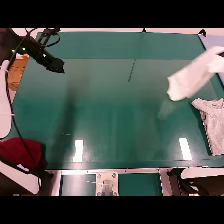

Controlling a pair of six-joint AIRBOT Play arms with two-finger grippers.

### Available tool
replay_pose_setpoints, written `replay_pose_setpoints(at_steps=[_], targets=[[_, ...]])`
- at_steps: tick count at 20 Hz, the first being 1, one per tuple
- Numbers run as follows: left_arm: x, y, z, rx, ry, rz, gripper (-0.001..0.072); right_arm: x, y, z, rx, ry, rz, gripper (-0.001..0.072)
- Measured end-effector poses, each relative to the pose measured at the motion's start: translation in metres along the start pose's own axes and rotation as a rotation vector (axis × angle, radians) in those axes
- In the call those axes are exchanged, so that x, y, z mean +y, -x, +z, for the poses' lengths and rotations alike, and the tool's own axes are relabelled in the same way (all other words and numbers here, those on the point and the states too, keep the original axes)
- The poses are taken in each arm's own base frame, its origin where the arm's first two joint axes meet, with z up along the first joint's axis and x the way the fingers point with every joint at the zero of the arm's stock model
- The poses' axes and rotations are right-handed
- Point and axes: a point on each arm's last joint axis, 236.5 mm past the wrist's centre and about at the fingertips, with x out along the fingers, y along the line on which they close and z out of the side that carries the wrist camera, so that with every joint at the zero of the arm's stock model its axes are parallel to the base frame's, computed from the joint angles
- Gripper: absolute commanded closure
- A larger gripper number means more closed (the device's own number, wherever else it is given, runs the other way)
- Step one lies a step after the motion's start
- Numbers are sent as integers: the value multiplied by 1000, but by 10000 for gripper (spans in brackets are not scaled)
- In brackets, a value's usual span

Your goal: Fold the shirts.

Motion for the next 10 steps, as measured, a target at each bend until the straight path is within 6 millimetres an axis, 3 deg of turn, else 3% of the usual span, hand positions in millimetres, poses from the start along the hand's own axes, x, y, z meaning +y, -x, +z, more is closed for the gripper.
replay_pose_setpoints(at_steps=[5,10], targets=[[-8,0,3,-12,5,-33,683,-65,86,29,-172,-123,-72,691],[-11,0,4,-17,18,-48,683,-89,141,30,-267,-180,-126,691]])
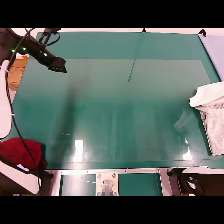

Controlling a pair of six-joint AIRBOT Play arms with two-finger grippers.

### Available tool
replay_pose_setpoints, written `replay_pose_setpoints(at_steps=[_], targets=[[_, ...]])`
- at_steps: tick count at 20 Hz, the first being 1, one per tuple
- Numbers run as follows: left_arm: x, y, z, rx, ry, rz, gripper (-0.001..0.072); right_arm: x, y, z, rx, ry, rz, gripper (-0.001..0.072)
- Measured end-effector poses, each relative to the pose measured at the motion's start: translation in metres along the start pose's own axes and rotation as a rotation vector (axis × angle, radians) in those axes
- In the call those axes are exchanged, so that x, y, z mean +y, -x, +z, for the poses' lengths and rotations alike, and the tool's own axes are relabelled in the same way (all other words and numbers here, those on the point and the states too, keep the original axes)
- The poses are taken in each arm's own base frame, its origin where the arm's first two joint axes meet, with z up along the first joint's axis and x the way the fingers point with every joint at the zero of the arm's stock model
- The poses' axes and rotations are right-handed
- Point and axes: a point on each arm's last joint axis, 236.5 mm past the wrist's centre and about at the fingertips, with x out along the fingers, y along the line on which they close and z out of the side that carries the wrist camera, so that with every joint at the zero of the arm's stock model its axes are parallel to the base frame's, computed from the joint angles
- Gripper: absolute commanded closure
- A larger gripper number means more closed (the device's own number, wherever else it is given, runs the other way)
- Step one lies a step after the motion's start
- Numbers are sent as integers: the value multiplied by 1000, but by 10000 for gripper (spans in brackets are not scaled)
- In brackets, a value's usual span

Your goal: Fold the shirts.

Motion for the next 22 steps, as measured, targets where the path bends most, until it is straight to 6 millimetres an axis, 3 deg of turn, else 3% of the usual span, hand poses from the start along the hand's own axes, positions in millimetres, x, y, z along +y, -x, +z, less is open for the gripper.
replay_pose_setpoints(at_steps=[3,7,13,14,16,17,19,22], targets=[[-2,0,0,1,2,-7,683,-22,22,-2,-29,-48,-115,691],[-4,0,-3,15,4,-15,683,-61,46,-23,-21,-139,-327,691],[-5,0,-7,28,4,-23,684,-144,66,-90,128,-334,-643,688],[-5,0,-7,28,3,-23,683,-161,68,-104,168,-369,-697,642],[-5,0,-7,28,3,-23,683,-192,72,-135,249,-430,-796,183],[-6,0,-7,29,3,-23,683,-206,74,-149,289,-454,-840,143],[-6,0,-7,29,3,-23,683,-227,78,-173,359,-495,-907,146],[-5,0,-7,28,3,-23,683,-233,72,-184,391,-524,-919,174]])
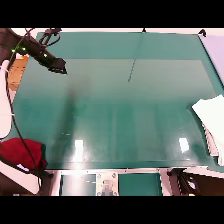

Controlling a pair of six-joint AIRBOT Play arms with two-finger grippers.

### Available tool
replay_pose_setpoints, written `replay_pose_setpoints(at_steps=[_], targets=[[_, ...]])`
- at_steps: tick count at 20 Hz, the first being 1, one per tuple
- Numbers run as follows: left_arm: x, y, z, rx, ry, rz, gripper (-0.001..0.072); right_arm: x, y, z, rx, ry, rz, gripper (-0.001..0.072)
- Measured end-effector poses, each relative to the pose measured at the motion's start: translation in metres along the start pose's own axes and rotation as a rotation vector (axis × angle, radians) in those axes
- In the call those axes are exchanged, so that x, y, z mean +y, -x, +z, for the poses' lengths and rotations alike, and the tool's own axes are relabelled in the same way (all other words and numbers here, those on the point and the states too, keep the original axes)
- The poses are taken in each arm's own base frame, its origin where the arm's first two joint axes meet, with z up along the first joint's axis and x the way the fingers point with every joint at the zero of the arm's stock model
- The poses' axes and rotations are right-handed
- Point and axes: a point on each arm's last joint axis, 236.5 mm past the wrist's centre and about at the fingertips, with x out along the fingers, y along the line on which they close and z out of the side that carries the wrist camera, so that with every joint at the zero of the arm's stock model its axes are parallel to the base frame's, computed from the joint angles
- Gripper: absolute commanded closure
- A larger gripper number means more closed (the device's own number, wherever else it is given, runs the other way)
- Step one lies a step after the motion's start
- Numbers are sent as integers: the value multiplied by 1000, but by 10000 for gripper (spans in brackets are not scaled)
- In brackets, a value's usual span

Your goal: Fold the shirts.

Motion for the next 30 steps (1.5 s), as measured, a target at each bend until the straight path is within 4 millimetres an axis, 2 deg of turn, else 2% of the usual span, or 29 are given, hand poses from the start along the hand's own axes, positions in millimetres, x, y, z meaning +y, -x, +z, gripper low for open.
replay_pose_setpoints(at_steps=[1,2,4,5,7,8,10,12,14,16,19,21,25,30], targets=[[0,0,0,0,0,0,683,12,1,0,-3,14,34,353],[0,0,0,0,0,0,684,31,5,2,-17,40,88,596],[0,1,0,-2,13,1,684,81,20,2,-61,148,220,601],[0,2,0,-3,25,2,684,110,30,-1,-87,217,289,662],[-2,5,0,-6,52,3,685,168,48,-15,-139,368,398,689],[-4,7,-1,-3,66,2,685,196,56,-28,-160,452,439,689],[-8,13,-6,10,99,-3,685,238,58,-60,-179,610,474,690],[-14,15,-15,31,128,-11,685,261,44,-95,-177,748,456,690],[-27,17,-32,58,156,-30,685,266,16,-128,-161,855,409,690],[-40,18,-57,85,184,-43,685,258,-16,-161,-136,944,368,690],[-65,16,-98,94,231,-54,685,230,-65,-205,-88,1055,311,689],[-79,14,-126,86,264,-56,683,213,-91,-227,-62,1105,288,689],[-94,7,-165,81,302,-58,683,192,-123,-248,-30,1162,250,689],[-98,4,-177,73,315,-56,683,182,-134,-257,-9,1181,236,689]])
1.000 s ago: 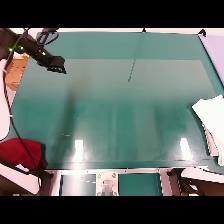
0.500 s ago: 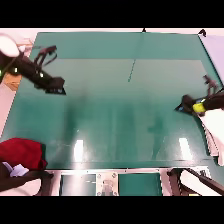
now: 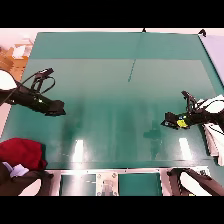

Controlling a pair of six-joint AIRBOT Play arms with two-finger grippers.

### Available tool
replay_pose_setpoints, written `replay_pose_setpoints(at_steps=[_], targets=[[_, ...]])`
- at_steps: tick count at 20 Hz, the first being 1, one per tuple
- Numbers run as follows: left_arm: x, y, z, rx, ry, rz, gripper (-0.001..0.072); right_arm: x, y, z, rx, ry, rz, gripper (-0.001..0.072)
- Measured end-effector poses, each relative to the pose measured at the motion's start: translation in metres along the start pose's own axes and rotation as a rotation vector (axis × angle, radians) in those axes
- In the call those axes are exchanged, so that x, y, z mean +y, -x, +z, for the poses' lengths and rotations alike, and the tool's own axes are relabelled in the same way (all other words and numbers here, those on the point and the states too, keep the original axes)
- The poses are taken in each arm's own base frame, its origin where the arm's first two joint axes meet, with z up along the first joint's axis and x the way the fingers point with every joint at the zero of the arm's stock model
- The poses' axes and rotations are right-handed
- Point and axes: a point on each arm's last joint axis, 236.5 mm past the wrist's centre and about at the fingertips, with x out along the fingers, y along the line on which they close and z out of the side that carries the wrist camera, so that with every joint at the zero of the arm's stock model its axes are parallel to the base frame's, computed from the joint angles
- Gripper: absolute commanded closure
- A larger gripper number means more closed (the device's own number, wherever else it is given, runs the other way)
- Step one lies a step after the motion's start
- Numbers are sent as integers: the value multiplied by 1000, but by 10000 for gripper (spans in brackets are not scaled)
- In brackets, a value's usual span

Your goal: Fold the shirts.

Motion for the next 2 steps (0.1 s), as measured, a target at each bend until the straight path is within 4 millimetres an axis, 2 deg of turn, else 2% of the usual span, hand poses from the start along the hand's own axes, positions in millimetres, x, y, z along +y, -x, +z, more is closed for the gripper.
replay_pose_setpoints(at_steps=[2], targets=[[0,-1,-1,-3,3,-1,683,0,-1,-2,3,1,-1,689]])
